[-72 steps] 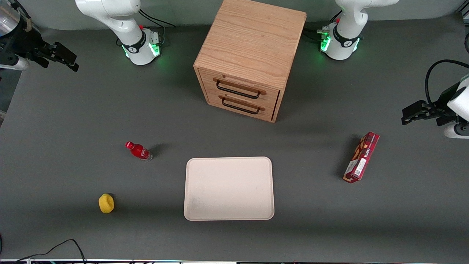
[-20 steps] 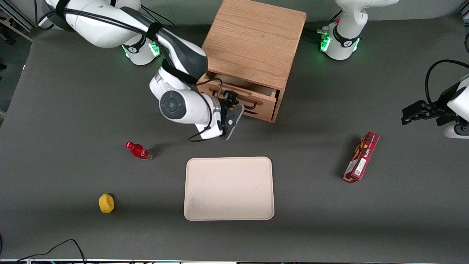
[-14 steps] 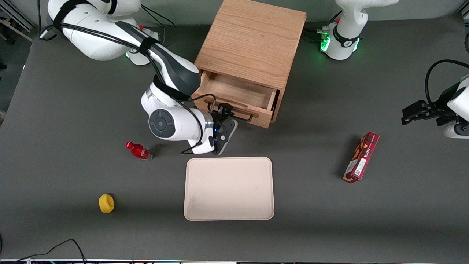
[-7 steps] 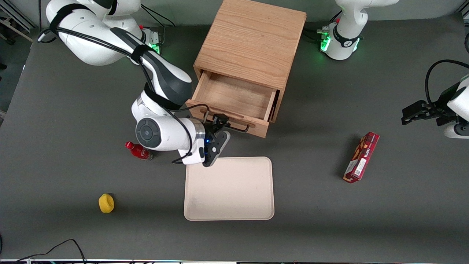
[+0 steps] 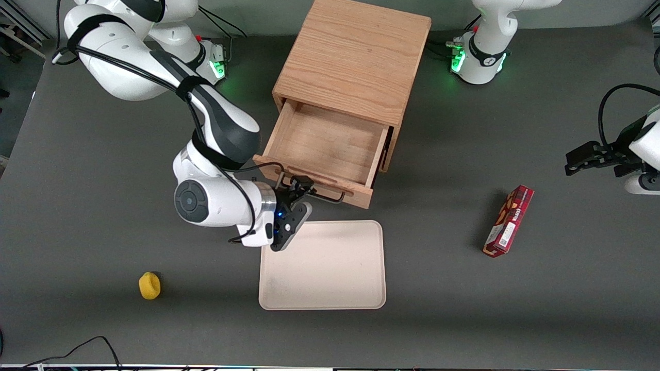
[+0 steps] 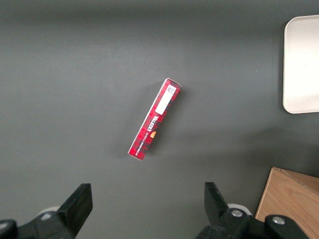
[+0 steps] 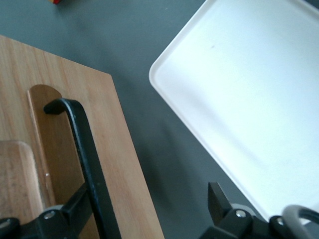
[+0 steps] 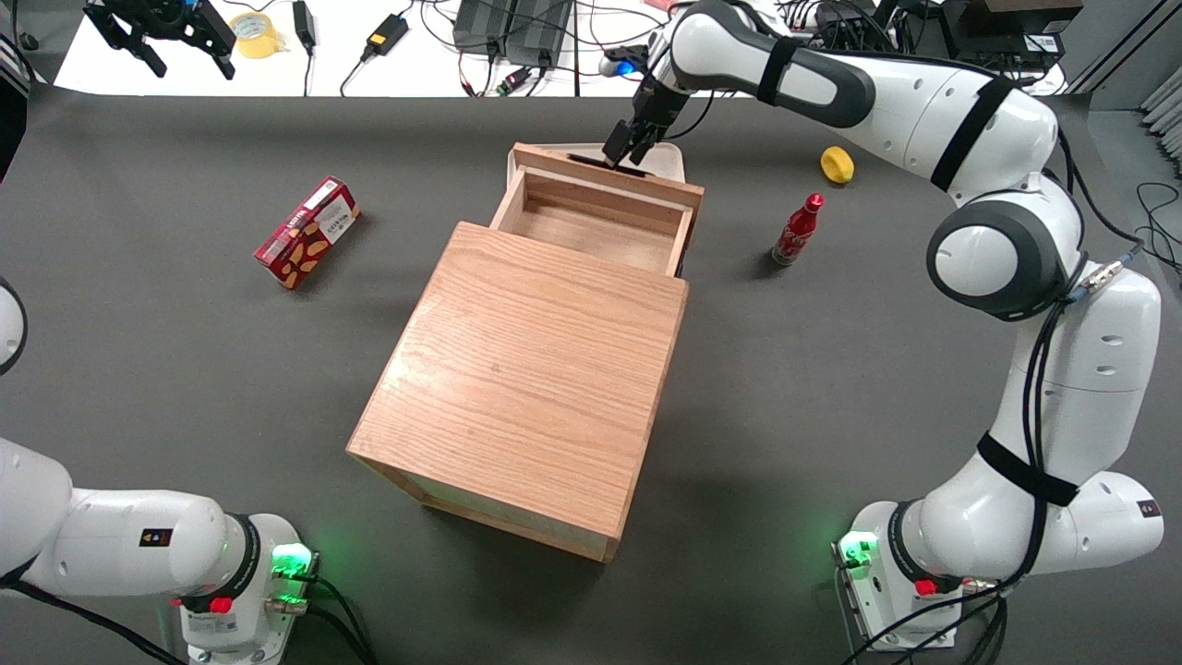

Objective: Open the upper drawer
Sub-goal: 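Pull the handle outward with the right gripper, sliding the drawer open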

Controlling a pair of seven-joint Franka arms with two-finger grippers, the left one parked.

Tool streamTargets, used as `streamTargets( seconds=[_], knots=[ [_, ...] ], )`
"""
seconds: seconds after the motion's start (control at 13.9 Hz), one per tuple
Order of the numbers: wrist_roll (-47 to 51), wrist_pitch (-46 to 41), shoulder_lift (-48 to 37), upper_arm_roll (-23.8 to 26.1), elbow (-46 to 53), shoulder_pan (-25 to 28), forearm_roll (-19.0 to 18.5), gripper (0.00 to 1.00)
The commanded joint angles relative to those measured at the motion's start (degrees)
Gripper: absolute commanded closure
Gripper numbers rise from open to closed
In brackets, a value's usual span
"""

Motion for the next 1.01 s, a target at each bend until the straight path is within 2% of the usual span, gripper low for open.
streamTargets(
  seconds=[0.0, 0.94],
  knots=[
    [-1.93, -3.76, 2.21, -1.96, 6.16, 0.84, -1.63, 0.0],
    [-4.23, -5.25, 3.61, -5.22, 11.26, 0.84, -1.63, 0.0]
  ],
)
